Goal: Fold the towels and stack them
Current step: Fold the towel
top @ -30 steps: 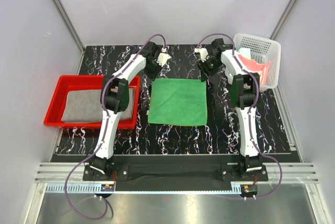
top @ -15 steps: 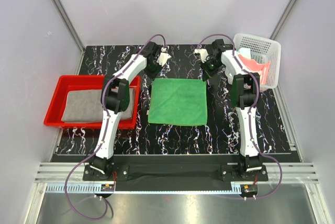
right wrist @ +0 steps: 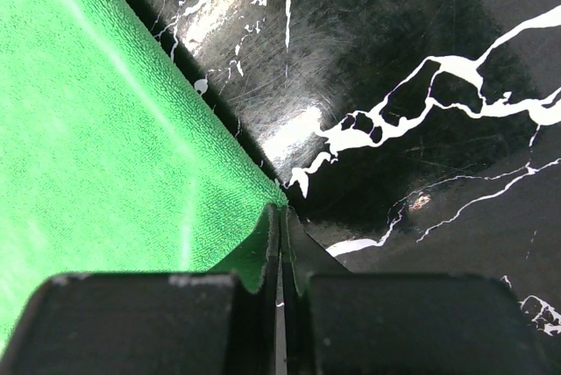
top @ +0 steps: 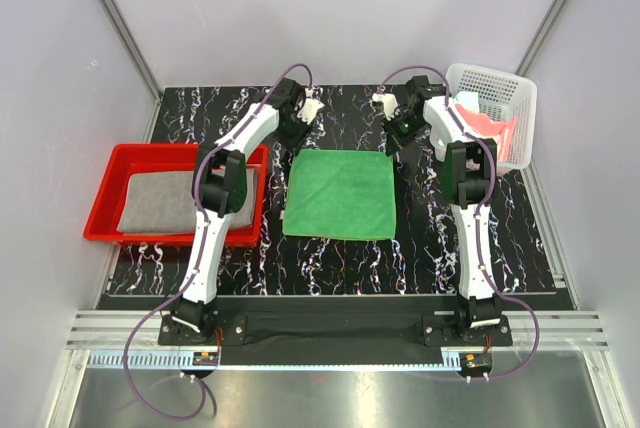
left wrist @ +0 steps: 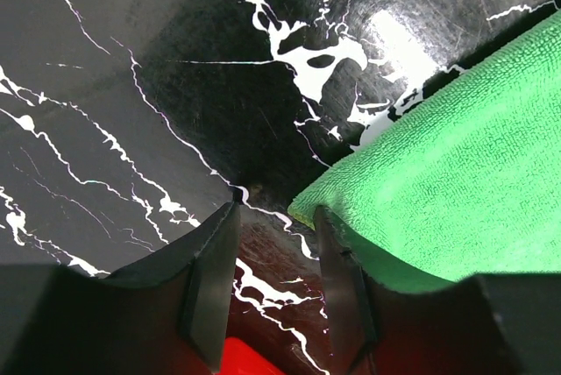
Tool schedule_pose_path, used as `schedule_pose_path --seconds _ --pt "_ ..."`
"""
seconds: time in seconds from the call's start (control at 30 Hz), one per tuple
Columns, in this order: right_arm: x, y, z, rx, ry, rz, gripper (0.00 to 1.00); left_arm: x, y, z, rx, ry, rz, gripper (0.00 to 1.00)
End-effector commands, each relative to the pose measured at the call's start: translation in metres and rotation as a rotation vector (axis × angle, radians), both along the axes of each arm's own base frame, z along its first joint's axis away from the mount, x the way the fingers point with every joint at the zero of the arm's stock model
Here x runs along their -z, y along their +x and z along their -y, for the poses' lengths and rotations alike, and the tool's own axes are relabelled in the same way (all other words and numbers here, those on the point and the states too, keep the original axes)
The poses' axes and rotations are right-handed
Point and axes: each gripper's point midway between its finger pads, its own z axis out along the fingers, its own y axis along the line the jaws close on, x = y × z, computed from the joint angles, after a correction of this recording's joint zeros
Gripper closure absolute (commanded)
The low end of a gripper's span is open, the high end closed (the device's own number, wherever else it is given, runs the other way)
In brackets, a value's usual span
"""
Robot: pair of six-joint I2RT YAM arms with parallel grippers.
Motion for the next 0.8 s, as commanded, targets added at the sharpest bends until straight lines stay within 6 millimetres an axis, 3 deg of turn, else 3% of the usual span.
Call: schedule_pose_path --seconds 0.0,0.13,0.27,0.33,0.4,0.5,0.63,0.77 --pt "-0.014 0.002 -0.004 -0.007 0.022 0.029 1.00 -0.051 0.015 0.003 -0.031 -0.060 0.102 0.55" --pt "-0.012 0.001 -0.003 -0.006 0.022 0.023 1.00 -0.063 0.024 -0.006 -0.110 -0.061 0.151 0.58" --pt "-0.011 -0.001 -0.002 -0.004 0.015 0.019 0.99 -0.077 0.042 -0.030 -0.213 0.025 0.257 0.58" --pt "-0.012 -0.002 -0.002 -0.005 0.014 0.023 1.00 -0.070 0.041 -0.035 -0.218 0.060 0.237 0.58" --pt "-0.012 -0.002 0.000 -0.001 0.010 0.026 0.99 -0.072 0.040 -0.031 -0.210 0.050 0.231 0.58" --pt "-0.012 -0.001 -0.002 0.003 0.015 0.021 0.99 -0.080 0.025 -0.004 -0.125 -0.088 0.177 0.56" --pt "-0.013 -0.001 -0.002 0.010 0.017 0.020 0.99 -0.078 0.015 0.011 -0.070 -0.164 0.128 0.53" --pt "-0.016 -0.002 -0.002 0.009 0.017 0.023 0.99 -0.058 0.013 0.012 -0.065 -0.146 0.070 0.53"
